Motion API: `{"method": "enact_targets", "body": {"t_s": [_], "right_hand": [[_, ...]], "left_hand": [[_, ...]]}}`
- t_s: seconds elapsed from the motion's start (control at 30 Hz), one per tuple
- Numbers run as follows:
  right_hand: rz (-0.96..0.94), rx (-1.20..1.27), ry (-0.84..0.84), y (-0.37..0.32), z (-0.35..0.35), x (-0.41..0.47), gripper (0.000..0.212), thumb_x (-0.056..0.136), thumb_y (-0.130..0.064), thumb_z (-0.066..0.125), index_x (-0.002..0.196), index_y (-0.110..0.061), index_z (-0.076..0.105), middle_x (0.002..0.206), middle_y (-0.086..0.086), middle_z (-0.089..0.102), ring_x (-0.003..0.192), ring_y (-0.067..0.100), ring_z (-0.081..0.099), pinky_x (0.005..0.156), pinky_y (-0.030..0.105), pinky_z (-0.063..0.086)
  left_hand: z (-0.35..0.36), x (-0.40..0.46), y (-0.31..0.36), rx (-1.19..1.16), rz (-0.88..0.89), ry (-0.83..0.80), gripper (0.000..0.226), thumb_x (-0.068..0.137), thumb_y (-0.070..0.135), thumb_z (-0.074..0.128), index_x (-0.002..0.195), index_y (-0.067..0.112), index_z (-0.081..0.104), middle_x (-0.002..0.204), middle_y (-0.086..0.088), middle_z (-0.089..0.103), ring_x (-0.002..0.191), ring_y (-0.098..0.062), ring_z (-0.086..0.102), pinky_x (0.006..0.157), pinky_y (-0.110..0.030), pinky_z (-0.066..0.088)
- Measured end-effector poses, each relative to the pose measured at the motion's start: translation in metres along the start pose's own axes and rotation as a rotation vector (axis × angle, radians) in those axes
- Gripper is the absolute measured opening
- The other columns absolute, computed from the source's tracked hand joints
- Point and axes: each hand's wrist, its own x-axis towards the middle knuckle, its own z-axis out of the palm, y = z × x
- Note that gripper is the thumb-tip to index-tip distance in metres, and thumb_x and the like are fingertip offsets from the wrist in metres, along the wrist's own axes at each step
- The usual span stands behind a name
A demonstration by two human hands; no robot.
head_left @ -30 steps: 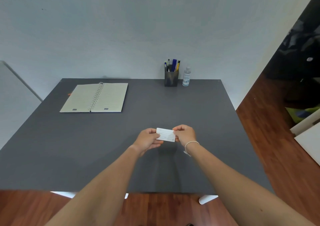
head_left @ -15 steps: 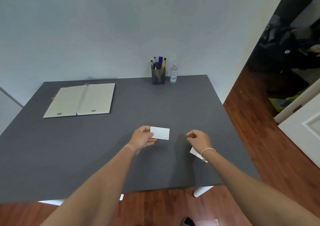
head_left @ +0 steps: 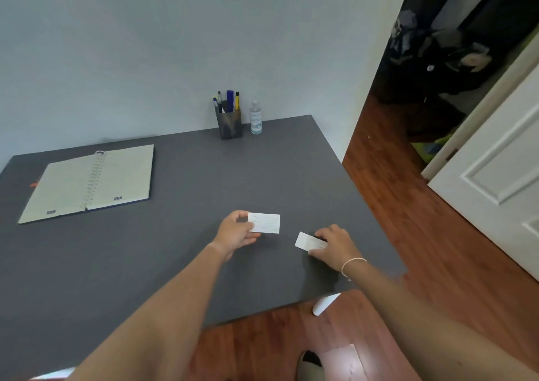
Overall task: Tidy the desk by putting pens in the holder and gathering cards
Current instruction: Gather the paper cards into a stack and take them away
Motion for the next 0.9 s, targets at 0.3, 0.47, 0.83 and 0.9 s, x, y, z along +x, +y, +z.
{"method": "enact_targets", "body": {"t_s": [0.3, 0.47, 0.83, 0.9], "right_hand": [[0.041, -0.018, 0.034, -0.003, 0.009, 0.003, 0.035, 0.083, -0.024, 0.064, 0.115, -0.011, 0.057, 0.122, 0.009, 0.051, 0.119, 0.029, 0.042, 0.098, 0.03, 0.036], [0.025, -0.047, 0.032, -0.011, 0.011, 0.007, 0.022, 0.085, -0.013, 0.051, 0.104, -0.01, 0.062, 0.117, 0.011, 0.053, 0.114, 0.03, 0.045, 0.095, 0.032, 0.04], [-0.015, 0.059, -0.038, -0.028, 0.015, 0.015, 0.017, 0.081, -0.006, 0.052, 0.09, -0.018, 0.044, 0.106, 0.009, 0.058, 0.102, 0.029, 0.052, 0.074, 0.028, 0.035], [-0.008, 0.084, -0.082, -0.029, 0.014, 0.017, 0.021, 0.082, -0.009, 0.059, 0.094, -0.016, 0.045, 0.103, 0.006, 0.053, 0.095, 0.028, 0.052, 0.073, 0.029, 0.036]], "left_hand": [[0.012, 0.003, -0.005, 0.036, -0.037, -0.017, 0.019, 0.091, 0.001, 0.045, 0.106, 0.012, 0.047, 0.107, -0.015, 0.061, 0.076, -0.019, 0.064, 0.075, -0.027, 0.054], [0.008, 0.001, -0.006, 0.044, -0.046, -0.008, 0.019, 0.091, 0.001, 0.045, 0.105, 0.012, 0.048, 0.106, -0.014, 0.061, 0.076, -0.019, 0.065, 0.075, -0.027, 0.054], [-0.013, -0.003, -0.004, 0.025, -0.043, 0.062, 0.018, 0.091, 0.0, 0.045, 0.105, 0.012, 0.048, 0.106, -0.014, 0.062, 0.076, -0.02, 0.065, 0.073, -0.027, 0.054], [-0.014, -0.004, -0.004, 0.021, -0.042, 0.069, 0.019, 0.09, 0.0, 0.045, 0.105, 0.011, 0.048, 0.106, -0.015, 0.062, 0.076, -0.02, 0.065, 0.074, -0.027, 0.054]]}}
